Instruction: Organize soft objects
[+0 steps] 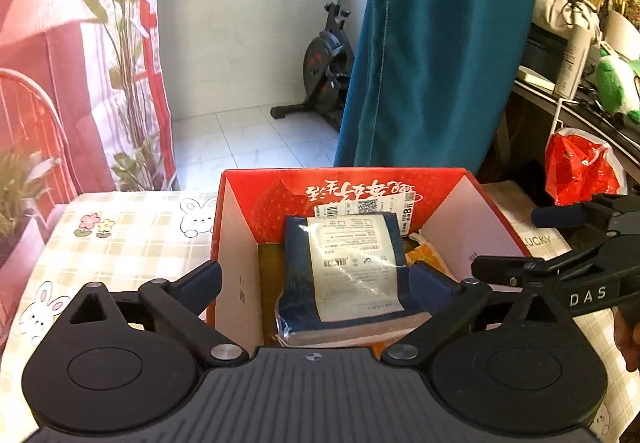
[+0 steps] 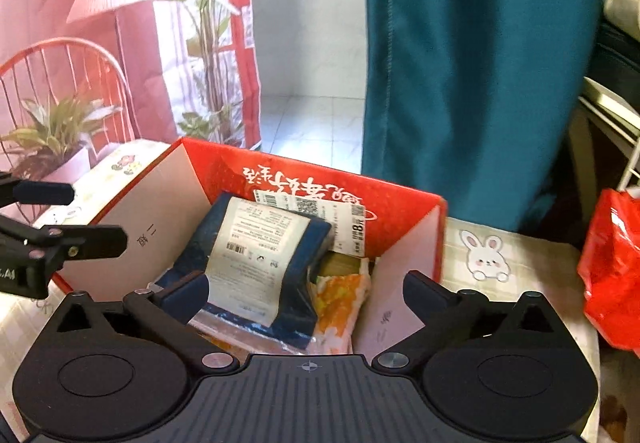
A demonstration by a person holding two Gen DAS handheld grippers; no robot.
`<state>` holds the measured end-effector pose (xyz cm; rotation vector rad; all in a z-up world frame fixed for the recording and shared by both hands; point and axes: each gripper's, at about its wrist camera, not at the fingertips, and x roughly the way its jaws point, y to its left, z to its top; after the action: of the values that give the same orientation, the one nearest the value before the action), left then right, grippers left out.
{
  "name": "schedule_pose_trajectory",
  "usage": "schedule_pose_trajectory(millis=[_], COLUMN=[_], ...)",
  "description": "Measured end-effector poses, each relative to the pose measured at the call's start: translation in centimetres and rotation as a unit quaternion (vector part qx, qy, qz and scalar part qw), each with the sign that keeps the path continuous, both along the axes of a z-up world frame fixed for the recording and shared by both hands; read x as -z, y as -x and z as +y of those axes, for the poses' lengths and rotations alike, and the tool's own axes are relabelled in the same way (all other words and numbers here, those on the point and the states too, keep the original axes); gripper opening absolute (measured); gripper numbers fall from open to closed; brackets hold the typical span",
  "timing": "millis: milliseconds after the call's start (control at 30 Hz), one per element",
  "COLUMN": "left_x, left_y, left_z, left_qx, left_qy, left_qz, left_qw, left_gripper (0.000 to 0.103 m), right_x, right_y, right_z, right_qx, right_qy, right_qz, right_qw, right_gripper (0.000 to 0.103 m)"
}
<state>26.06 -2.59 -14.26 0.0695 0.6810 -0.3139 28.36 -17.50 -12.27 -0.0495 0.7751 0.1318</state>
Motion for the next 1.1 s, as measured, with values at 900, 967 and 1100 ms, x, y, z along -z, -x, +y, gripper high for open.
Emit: schedule_pose_trajectory(millis=[900,967,1100], left_x=[1.2,1.6,2.5], left_y=[11.2,11.7,12.7], left_z=[1.1,1.1,1.1], left_qx=[-0.018,-0.016,-0.011], left_qy=[-0.013,-0.019,-0.020], left_qz=[-0.040,-0.041,-0.035], left_qw=[0.9989,0.9989,0.9991], left_gripper=[0.103,0.103,0.103], right_x=[0.9,1.3,2.1], right_y=[13.8,14.6,16.0], right_z=[-0.5,-0.4,-0.1], right_qx=[-0.009,-0.012,-0.017], right_qy=[-0.018,-0.014,-0.007], right_qz=[-0.080,-0.082,-0.083], right_qw=[0.997,0.996,0.996], right_gripper=[0.103,0.103,0.103])
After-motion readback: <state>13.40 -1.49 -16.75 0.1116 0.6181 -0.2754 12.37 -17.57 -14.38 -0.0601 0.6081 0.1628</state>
